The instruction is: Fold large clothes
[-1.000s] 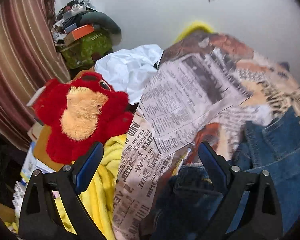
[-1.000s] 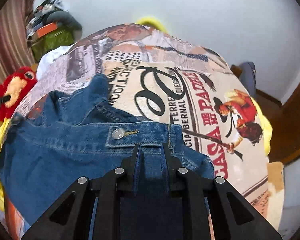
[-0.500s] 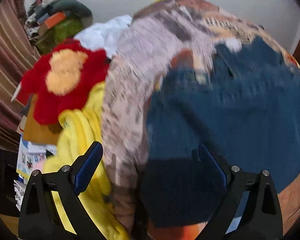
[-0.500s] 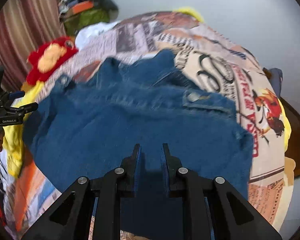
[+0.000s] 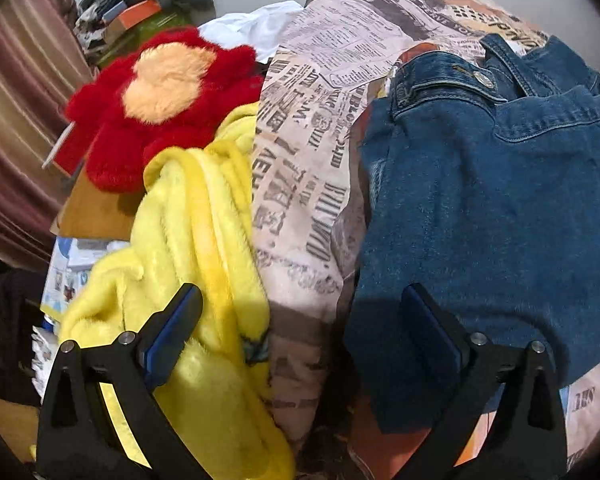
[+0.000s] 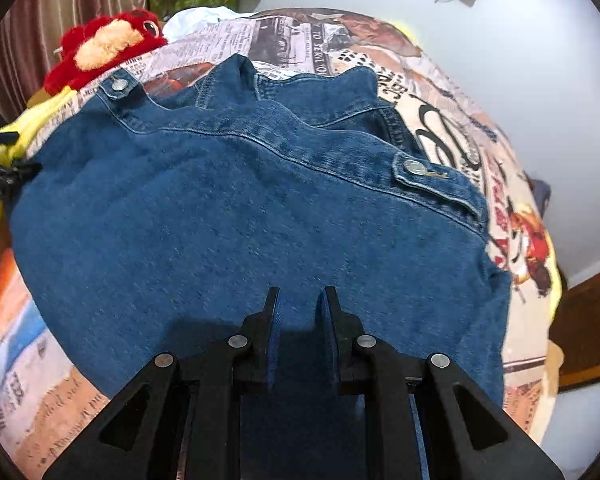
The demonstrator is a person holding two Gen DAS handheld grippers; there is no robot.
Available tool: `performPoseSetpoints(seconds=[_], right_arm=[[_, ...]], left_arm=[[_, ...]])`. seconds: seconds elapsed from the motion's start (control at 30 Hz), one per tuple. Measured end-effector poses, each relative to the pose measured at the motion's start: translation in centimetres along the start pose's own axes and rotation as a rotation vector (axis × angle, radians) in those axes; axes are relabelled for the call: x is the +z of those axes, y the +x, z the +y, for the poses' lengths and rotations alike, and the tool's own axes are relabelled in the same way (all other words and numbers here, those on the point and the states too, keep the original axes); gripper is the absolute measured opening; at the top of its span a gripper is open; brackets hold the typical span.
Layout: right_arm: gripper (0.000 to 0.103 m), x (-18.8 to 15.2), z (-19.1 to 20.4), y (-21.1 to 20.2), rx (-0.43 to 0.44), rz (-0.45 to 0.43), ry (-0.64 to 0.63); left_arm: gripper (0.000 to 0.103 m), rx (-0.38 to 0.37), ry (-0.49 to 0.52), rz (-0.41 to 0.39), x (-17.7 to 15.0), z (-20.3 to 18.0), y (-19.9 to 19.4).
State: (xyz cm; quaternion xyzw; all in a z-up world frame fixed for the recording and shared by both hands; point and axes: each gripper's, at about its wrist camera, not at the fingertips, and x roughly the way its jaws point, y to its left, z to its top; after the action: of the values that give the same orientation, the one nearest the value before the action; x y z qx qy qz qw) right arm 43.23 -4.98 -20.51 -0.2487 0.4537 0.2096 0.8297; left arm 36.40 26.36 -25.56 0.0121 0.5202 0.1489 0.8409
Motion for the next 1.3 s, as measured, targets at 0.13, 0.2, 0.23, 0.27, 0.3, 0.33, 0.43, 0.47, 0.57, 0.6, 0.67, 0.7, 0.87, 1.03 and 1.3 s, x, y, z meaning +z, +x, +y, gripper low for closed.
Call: performPoseSetpoints(seconds=[0.13, 0.2, 0.23, 0.27, 0.3, 0.33, 0.43, 0.47, 0.57, 0.6, 0.67, 0.7, 0.87, 1.03, 1.3], right_arm=[[0.015, -1.1, -0.7, -0.2, -0.047, -0.003, -0.014], [0.015, -1.5, -1.2, -0.2, -0.051, 0.004, -0.009], [0.015, -1.8, -1.5, -0.4, -0.053, 0.006, -0.005], [0.015, -2.0, -1.9, -0.5, -0.042, 0.008, 0.001], [0.015, -2.3, -2.2, -0.5, -0.05, 0.013, 0.006], [0.015, -2.5, -2.6, -0.5, -0.069, 0.016, 0.013], [0.015, -3.3, -4.8, -0.8, -0.01, 0.022, 0.072], [0.015, -3.5, -5.4, -1.0, 0.006, 0.027, 0.099], [0.015, -4.3, -6.9, -1.3, -0.075, 0.046, 0.132], [0.015, -4.8, -7.4, -1.5, -0.079, 0.04, 0.139], [0.015, -5.8, -8.7, -1.8, -0.065, 0.049, 0.192], [0.015, -6.2, -9.3, -1.9, -0.067, 0.055, 0.213], [0.015, -8.3, -10.9, -2.2, -0.122, 0.091, 0.248], [0.015, -9.8, -11.3, -3.8, -0.116, 0.081, 0.285], [0.015, -8.4, -10.6, -8.0, -0.039, 0.018, 0.32]], left_arm=[[0.102, 0.041, 0.02, -0.018, -0.6, -0.4, -0.5], [0.102, 0.057, 0.026, -0.023, -0.7, -0.6, -0.7], [0.102, 0.058, 0.022, -0.02, -0.7, -0.5, -0.7], [0.102, 0.056, 0.009, -0.012, -0.7, -0.4, -0.8], [0.102, 0.053, -0.004, -0.009, -0.7, -0.1, -1.1], [0.102, 0.05, -0.014, -0.01, -0.8, 0.0, -1.4], [0.102, 0.082, -0.012, -0.02, -1.3, 0.4, -2.1], [0.102, 0.111, -0.007, -0.021, -1.5, 0.5, -2.4], [0.102, 0.149, -0.006, -0.014, -2.3, 1.2, -3.0], [0.102, 0.155, -0.01, -0.015, -2.7, 1.5, -3.4], [0.102, 0.159, -0.018, -0.028, -3.5, 1.8, -4.3], [0.102, 0.156, -0.026, -0.038, -4.0, 2.0, -4.9], [0.102, 0.107, -0.119, -0.068, -5.3, 2.8, -7.1], [0.102, 0.019, -0.239, -0.116, -5.9, 3.4, -9.4], [0.102, -0.219, -0.398, -0.183, -5.6, 2.7, -11.9]])
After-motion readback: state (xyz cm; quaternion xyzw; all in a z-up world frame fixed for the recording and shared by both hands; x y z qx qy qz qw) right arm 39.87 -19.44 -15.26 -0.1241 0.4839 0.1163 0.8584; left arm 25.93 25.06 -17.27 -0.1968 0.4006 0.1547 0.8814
